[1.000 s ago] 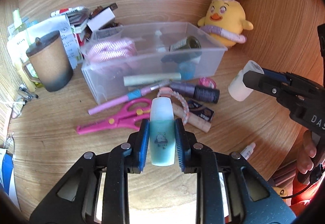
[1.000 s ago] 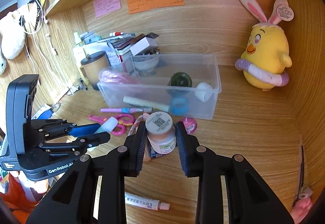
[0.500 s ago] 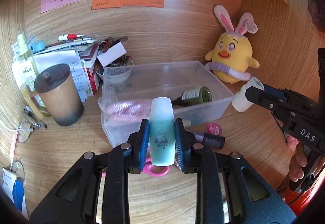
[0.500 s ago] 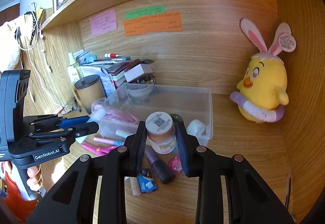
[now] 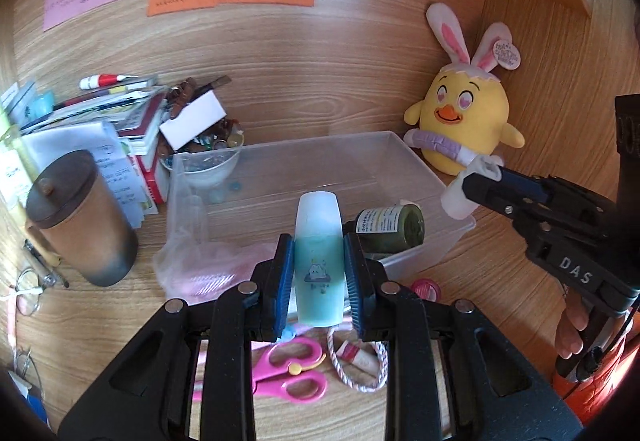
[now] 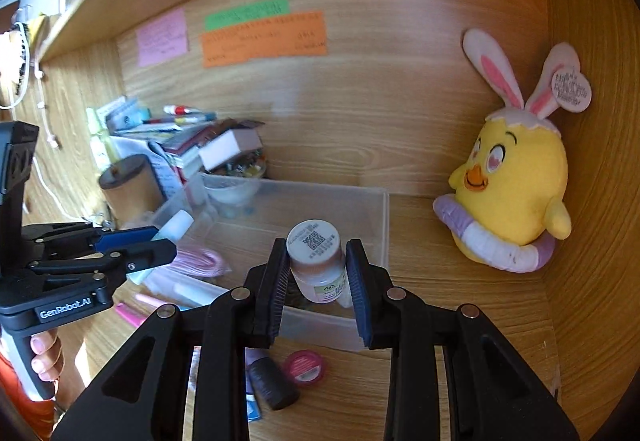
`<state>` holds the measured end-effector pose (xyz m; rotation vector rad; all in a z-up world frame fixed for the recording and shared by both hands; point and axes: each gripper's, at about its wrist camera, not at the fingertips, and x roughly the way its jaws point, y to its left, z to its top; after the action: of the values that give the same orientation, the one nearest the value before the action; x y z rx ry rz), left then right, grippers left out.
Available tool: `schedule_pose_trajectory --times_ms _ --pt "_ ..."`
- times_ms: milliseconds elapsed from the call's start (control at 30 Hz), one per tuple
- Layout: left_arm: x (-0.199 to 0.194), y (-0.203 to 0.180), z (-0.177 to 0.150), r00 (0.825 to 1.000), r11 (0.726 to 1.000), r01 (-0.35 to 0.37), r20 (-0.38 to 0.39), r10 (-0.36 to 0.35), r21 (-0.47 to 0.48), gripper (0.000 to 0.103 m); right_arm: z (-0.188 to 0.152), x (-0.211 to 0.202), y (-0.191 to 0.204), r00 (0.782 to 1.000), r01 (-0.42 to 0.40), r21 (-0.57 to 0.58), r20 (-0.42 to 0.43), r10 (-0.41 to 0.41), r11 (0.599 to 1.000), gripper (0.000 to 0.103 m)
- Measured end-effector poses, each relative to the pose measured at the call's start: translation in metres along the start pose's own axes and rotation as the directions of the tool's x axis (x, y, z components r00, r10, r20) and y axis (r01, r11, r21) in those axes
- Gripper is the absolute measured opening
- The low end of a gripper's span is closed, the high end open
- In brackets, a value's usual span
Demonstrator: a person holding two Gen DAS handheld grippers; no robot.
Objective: Organize objects
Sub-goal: 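Drop the white jar into the box while the left gripper drops the mint tube in, then grasp the purple-capped nail polish with the right gripper while the left gripper grasps the pink scissors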
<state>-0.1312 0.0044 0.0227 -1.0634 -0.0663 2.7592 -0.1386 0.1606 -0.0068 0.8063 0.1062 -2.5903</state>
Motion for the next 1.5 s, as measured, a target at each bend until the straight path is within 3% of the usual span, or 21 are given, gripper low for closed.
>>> schedule_pose_trajectory --times_ms 300,633,800,1067,1267,1500 --pt "0.036 -0.010 0.009 0.998 0.999 -0.013 -0.063 0.016 0.043 0.024 -0.008 0.032 -0.019 0.997 -0.002 0.045 -0.083 0.006 0.999 0.026" --pt "0.044 -0.014 0.008 0.997 0.998 -0.029 -0.067 0.033 0.064 0.026 -0.018 0.051 -0.020 0.987 -0.022 0.046 -0.155 0.029 0.999 0.027" --pt "0.037 -0.016 0.006 0.998 0.998 -0.019 -0.062 0.023 0.067 0.039 -0.017 0.046 -0.019 0.988 -0.020 0.044 -0.154 0.026 0.999 0.028" --pt "0.007 -0.020 0.001 1.000 0.998 -0.026 -0.005 0.027 0.062 0.066 -0.017 0.020 -0.014 0.994 -0.013 0.028 -0.112 0.016 1.000 0.049" --pt "-0.022 -0.017 -0.008 0.997 0.996 -0.061 0.045 0.058 0.067 0.089 -0.022 -0.005 -0.002 0.997 -0.017 -0.007 -0.071 0.017 1.000 0.056" --pt "-0.038 0.005 -0.029 0.995 0.993 -0.102 0.027 0.101 0.051 0.096 -0.035 -0.016 0.009 0.997 -0.031 -0.035 -0.074 0.029 0.999 0.056"
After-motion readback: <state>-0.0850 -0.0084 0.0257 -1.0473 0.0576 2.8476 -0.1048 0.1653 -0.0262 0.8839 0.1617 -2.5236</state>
